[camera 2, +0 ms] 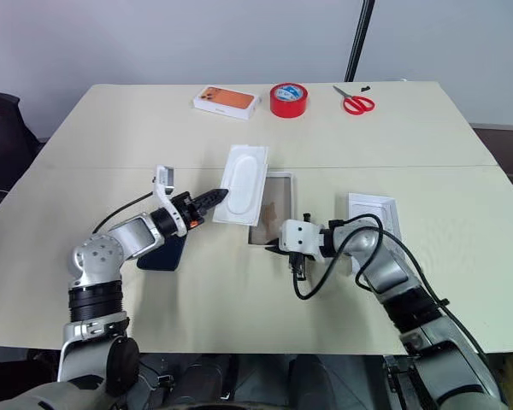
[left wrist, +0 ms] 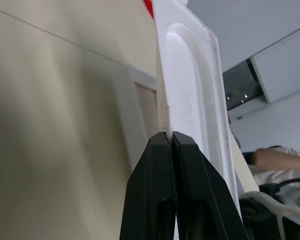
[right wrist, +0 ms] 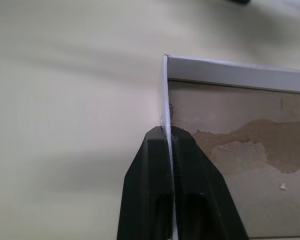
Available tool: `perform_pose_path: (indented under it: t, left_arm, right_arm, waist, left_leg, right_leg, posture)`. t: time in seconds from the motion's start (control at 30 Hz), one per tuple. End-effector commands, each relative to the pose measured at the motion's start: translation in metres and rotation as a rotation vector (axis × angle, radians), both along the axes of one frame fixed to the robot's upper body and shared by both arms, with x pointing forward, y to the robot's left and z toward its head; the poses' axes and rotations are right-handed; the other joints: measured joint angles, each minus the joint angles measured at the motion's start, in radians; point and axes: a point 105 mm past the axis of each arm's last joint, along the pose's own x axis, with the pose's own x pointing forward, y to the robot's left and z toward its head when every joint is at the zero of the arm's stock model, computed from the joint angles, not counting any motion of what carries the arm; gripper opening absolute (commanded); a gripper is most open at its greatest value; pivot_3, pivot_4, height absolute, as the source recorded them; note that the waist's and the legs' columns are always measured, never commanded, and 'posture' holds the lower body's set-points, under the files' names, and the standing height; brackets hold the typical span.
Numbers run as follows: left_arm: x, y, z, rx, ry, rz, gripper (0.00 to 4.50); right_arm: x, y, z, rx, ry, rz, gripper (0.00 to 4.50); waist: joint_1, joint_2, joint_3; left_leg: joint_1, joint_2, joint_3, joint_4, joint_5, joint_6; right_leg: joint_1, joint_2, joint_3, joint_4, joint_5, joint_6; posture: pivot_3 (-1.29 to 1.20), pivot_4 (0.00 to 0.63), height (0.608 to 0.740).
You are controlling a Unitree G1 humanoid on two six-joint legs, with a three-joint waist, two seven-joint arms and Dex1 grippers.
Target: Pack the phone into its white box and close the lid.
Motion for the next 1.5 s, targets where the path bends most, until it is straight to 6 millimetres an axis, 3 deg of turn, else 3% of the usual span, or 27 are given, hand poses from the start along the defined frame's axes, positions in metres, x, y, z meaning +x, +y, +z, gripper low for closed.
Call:
perform_pose_path:
  t: [0.03,0.2,0.5,0.63,0.8,0.9,0.97,1.17,1.3,1.5]
  left_arm:
    - [0.0,-0.001,0.018,-0.006,-0.077,0.019,0.0]
    - [-0.003,-0.004,0.014,0.028,-0.081,0.046,0.0]
    - [-0.008,-0.006,0.008,0.065,-0.081,0.123,0.0]
    - [-0.012,-0.01,-0.002,0.068,-0.053,0.112,0.0]
    - [-0.016,-0.019,-0.006,0.042,-0.022,0.072,0.0]
    - [-0.016,-0.02,-0.007,0.041,-0.015,0.064,0.88]
    - [-0.018,-0.023,-0.004,0.031,-0.022,0.04,1.85]
    - [-0.024,-0.022,0.008,0.018,-0.068,-0.01,1.85]
    - [-0.027,-0.01,0.017,0.042,-0.133,-0.018,1.85]
    - [-0.017,0.042,0.023,0.21,-0.272,0.077,1.92]
  right_arm:
    - [0.003,-0.001,0.006,0.008,-0.019,0.004,1.86]
    - [0.01,-0.012,0.023,0.062,-0.068,-0.065,4.37]
    - [0.009,-0.083,0.057,0.068,-0.156,-0.307,4.37]
    - [0.005,-0.092,0.057,0.077,-0.158,-0.356,4.37]
    - [0.004,-0.09,0.055,0.083,-0.168,-0.372,4.37]
    - [0.006,-0.086,0.057,0.104,-0.179,-0.378,4.42]
    - [0.007,-0.081,0.062,0.147,-0.179,-0.382,4.42]
    - [0.02,-0.057,0.091,0.383,-0.172,-0.42,4.42]
    - [0.024,-0.035,0.09,0.436,-0.132,-0.405,4.42]
    - [0.039,0.007,0.065,0.322,-0.166,-0.398,1.64]
  waist:
    - [0.0,0.0,0.0]
    - [0.0,0.0,0.0]
    - [0.006,0.0,0.0]
    - [-0.001,0.0,0.0]
    - [0.004,0.0,0.0]
    - [0.003,0.0,0.0]
    - [0.003,0.0,0.0]
    - [-0.001,0.0,0.0]
    - [0.002,0.0,0.0]
    - [-0.005,0.0,0.0]
  left_leg:
    - [0.0,0.0,0.0,0.0,0.0,0.0]
    - [0.0,0.0,0.0,0.0,0.0,0.0]
    - [-0.002,-0.001,0.0,0.0,0.0,0.0]
    - [-0.001,-0.001,0.001,0.0,0.0,0.0]
    - [-0.002,-0.001,0.001,0.0,0.0,0.0]
    - [-0.002,-0.001,0.0,0.0,0.0,0.0]
    - [-0.002,-0.001,0.0,0.0,0.0,0.0]
    - [-0.001,0.0,0.0,0.0,0.0,0.0]
    - [-0.002,0.0,0.0,0.0,0.0,0.0]
    - [-0.002,-0.001,0.0,-0.001,0.001,-0.001]
  right_leg:
    - [0.0,0.0,0.0,0.0,0.0,0.0]
    - [0.0,0.0,0.0,0.0,0.0,0.0]
    - [0.0,-0.001,0.0,-0.001,0.0,0.0]
    - [-0.001,0.001,0.0,-0.001,0.0,0.0]
    - [-0.001,0.0,0.0,-0.001,0.0,0.0]
    - [-0.001,0.0,0.0,-0.001,0.0,0.0]
    - [-0.001,0.0,0.0,-0.001,0.0,0.0]
    - [-0.001,0.0,0.0,0.0,0.0,0.0]
    - [-0.001,0.0,0.0,0.0,0.0,0.0]
    - [-0.003,0.001,0.001,0.0,0.0,0.0]
  posture:
    - [0.0,0.15,0.74]
    - [0.0,0.15,0.74]
    - [0.0,0.15,0.74]
    - [0.0,0.15,0.74]
    - [0.0,0.15,0.74]
    - [0.0,0.15,0.74]
    - [0.0,0.15,0.74]
    - [0.0,0.15,0.74]
    - [0.0,0.15,0.74]
    - [0.0,0.15,0.74]
